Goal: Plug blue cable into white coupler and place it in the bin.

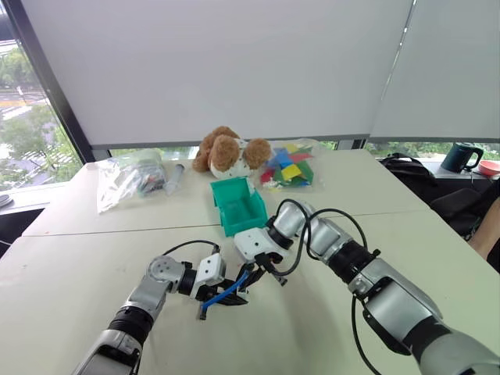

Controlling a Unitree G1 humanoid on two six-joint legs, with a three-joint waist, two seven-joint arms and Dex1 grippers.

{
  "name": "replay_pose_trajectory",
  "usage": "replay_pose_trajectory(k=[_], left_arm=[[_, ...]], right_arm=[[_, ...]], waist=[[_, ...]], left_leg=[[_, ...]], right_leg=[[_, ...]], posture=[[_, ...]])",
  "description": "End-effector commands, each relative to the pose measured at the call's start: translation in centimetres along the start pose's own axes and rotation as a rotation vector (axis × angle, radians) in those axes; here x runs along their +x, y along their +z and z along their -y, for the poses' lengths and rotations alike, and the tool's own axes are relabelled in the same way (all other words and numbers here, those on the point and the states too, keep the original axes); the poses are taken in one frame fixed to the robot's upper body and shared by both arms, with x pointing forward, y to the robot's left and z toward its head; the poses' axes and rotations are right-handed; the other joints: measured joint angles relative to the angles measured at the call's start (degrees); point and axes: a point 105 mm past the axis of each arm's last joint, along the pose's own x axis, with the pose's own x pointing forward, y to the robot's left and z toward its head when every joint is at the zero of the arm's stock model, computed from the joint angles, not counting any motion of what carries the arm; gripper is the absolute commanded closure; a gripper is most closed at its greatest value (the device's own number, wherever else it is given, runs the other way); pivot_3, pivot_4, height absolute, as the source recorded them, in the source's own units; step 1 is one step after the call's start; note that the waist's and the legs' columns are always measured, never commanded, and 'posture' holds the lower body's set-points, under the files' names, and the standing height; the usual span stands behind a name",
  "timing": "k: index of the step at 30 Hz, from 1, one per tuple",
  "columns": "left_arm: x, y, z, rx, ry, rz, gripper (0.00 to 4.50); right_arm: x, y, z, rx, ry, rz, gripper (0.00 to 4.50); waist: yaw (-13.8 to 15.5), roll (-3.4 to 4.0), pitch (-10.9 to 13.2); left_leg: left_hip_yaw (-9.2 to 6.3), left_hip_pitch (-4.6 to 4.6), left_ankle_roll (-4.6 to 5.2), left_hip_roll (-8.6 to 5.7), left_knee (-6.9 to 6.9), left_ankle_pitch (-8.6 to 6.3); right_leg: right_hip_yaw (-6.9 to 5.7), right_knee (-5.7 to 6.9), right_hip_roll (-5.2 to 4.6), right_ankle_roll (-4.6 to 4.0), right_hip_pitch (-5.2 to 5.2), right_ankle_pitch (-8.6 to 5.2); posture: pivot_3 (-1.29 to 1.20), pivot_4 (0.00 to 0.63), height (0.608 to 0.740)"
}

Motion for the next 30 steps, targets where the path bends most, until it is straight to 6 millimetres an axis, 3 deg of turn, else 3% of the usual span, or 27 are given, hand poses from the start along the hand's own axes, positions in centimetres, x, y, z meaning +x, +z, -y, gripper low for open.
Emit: replay_pose_trajectory(k=[1, 10, 11, 18, 25, 30], left_arm=[[-0.3, 1.7, 0.0, 0.061, -0.016, 0.039, 4.15], [-0.3, 1.8, 0.5, 0.062, -0.020, 0.039, 4.15], [-0.4, 1.7, 0.6, 0.060, -0.019, 0.035, 3.12], [-1.2, 1.5, 0.9, 0.042, 0.000, 0.025, 0.05], [-3.7, 1.0, 0.7, 0.015, 0.097, -0.004, 0.05], [-6.1, 1.2, -0.5, -0.018, 0.263, 0.016, 0.05]], right_arm=[[4.5, -4.7, -5.8, 0.189, 0.236, -0.107, 4.50], [6.2, -5.7, -7.2, 0.242, 0.273, -0.123, 4.50], [6.2, -5.7, -7.1, 0.247, 0.268, -0.121, 4.50], [5.7, -5.6, -6.1, 0.251, 0.226, -0.112, 4.50], [4.5, -5.0, -4.1, 0.249, 0.139, -0.093, 4.50], [1.0, -3.1, -0.8, 0.250, -0.025, -0.008, 4.50]], waist=[[0.01, -0.01, -0.27], [-0.12, 0.10, -0.93], [-0.15, 0.10, -1.00], [-0.05, 0.50, -2.01], [-0.01, 0.47, -2.07], [0.05, 0.47, -1.96]], left_leg=[[-0.01, 0.00, 0.02, 0.00, -0.01, -0.01], [-0.02, 0.61, 0.66, 0.02, -0.04, -0.39], [0.00, 0.97, 0.87, 0.02, -0.07, -0.52], [-0.04, 1.98, 1.15, 0.02, -0.23, -0.72], [-0.07, 1.99, 1.15, 0.05, -0.41, -0.72], [-0.10, 1.94, 1.15, 0.07, -0.63, -0.71]], right_leg=[[0.00, 0.00, 0.01, -0.02, 0.00, -0.01], [-0.01, 0.00, 0.05, -0.23, 0.56, -0.37], [-0.01, 0.00, 0.05, -0.30, 0.87, -0.49], [0.04, -0.03, -0.06, -0.78, 1.83, -1.10], [0.07, -0.02, -0.14, -0.83, 1.73, -1.13], [0.15, -0.02, -0.18, -0.85, 1.53, -1.12]], posture=[[0.00, 0.150, 0.740], [0.00, 0.150, 0.740], [0.00, 0.150, 0.740], [0.00, 0.150, 0.740], [0.00, 0.150, 0.740], [0.00, 0.150, 0.740]])
